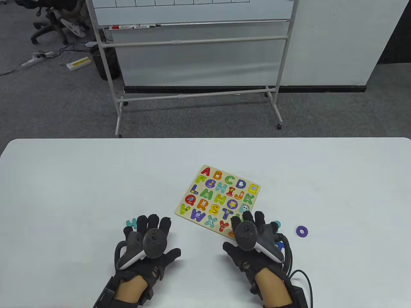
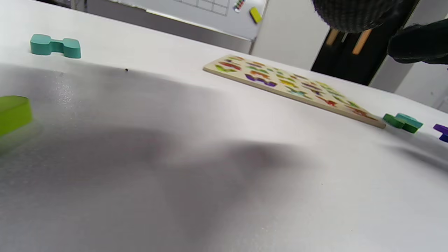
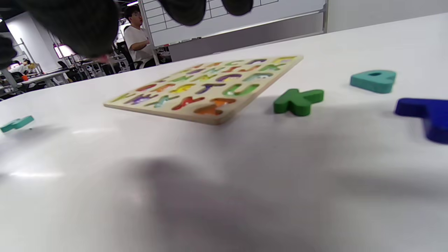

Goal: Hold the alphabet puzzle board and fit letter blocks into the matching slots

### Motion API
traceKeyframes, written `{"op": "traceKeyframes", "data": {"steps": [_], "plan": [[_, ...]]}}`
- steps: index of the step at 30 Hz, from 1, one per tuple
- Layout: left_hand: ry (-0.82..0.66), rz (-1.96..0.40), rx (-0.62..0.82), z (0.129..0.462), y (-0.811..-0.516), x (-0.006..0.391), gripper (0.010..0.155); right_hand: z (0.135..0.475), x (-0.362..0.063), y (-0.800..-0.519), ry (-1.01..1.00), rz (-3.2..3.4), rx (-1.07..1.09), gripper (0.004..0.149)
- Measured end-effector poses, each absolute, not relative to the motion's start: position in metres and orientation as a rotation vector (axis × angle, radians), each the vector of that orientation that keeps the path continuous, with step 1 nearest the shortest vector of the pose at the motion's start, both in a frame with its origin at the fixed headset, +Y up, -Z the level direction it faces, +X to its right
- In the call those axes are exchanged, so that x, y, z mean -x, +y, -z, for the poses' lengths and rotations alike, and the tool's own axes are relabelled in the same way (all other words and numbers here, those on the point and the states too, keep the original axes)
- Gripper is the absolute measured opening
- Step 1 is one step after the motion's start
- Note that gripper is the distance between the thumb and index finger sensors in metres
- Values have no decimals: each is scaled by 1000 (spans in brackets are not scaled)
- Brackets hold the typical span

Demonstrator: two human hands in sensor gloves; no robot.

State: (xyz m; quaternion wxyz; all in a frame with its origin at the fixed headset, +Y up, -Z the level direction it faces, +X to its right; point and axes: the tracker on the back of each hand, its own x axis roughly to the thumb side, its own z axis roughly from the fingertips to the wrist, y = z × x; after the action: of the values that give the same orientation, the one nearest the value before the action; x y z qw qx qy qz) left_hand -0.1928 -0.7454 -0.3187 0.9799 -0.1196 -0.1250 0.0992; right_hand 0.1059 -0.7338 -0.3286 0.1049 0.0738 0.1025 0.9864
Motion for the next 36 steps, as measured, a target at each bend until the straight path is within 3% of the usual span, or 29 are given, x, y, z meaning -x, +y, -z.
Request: {"op": "traceKeyframes", "data": {"steps": [17,26,36], "plan": [[-332,-252,322,319,-763,177,89,330,-114,-735,297,-2854,-158,84],[-308,-234,417,356,-774,152,87,334,-114,-743,340,-2837,-158,83],[-284,-211,387,406,-779,122,84,334,-112,-745,366,-2822,-174,82]]}}
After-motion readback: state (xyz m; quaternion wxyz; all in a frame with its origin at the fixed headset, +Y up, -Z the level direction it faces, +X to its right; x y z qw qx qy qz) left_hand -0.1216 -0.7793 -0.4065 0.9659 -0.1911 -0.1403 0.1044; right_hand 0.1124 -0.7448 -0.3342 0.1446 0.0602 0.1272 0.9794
